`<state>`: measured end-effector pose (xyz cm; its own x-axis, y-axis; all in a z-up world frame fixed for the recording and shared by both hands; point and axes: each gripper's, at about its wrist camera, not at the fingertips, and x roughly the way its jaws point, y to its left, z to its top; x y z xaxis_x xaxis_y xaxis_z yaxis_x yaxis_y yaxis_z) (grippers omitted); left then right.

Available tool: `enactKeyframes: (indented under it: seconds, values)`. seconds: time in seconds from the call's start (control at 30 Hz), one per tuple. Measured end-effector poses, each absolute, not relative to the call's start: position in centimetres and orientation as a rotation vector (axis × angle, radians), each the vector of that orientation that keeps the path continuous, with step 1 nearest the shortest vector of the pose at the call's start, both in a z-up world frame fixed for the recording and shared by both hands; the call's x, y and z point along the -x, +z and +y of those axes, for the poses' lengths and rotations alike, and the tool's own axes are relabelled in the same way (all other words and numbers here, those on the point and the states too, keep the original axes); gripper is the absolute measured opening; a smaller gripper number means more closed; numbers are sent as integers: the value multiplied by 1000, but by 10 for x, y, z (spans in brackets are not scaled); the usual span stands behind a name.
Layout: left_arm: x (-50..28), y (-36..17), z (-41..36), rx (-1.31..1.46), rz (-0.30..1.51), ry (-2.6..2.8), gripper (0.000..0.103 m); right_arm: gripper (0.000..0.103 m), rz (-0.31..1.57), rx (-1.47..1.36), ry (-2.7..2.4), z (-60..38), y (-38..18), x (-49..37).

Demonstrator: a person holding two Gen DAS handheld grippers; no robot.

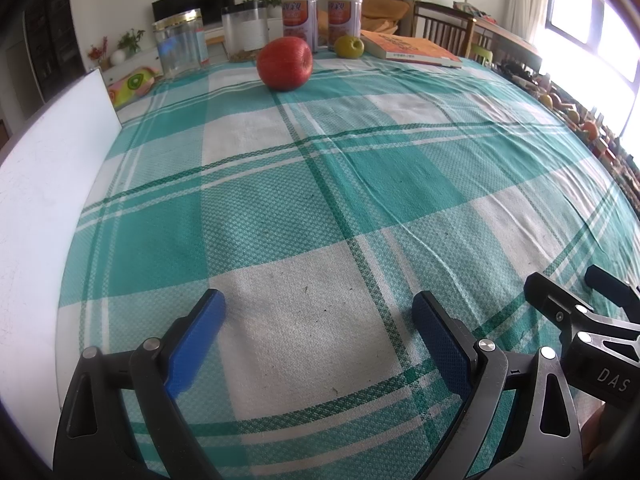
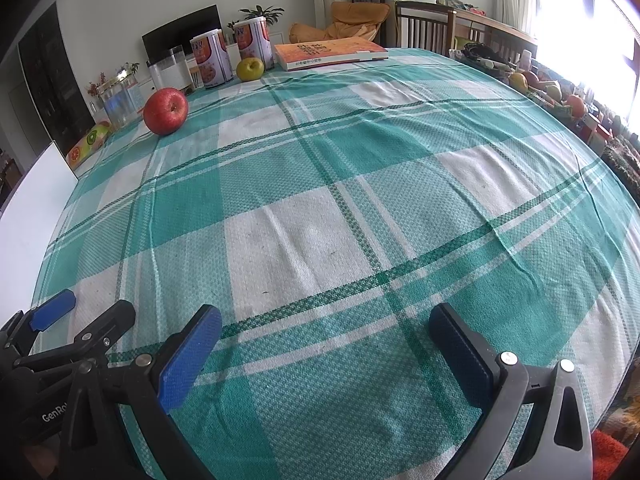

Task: Organize fruits
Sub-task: 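Grasp the red apple on the tablecloth with the left tool, then lift the red apple with the left tool and lower it back down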

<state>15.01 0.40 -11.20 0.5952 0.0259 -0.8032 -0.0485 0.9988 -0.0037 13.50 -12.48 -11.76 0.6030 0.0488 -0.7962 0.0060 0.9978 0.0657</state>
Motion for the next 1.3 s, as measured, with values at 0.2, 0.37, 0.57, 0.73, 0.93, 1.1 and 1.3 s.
enactKeyframes:
  seconds: [0.2, 0.37, 0.57, 0.73, 0.93, 1.1, 1.3]
  values:
    - [-180, -77, 26, 259, 913, 9, 95, 103, 925, -58, 23, -124, -118, -135]
    - [-261, -54, 46, 293, 865, 70, 95, 103, 927, -55, 22, -125, -118, -135]
    - [-365, -63, 54, 94, 897, 149, 95, 103, 932, -40, 25, -122, -118, -136]
    - [-413, -80, 62, 62, 944, 184, 95, 103, 942, -6, 23, -117, -120, -138]
    - [-406, -95, 50, 35, 954, 121, 67, 103, 947, 9, 19, -115, -121, -139]
    - [-362, -83, 46, 105, 1009, 66, 67, 103, 947, 8, 20, -115, -120, -139]
    - [-264, -56, 37, 351, 1068, -110, 67, 103, 944, -1, 25, -116, -120, -139]
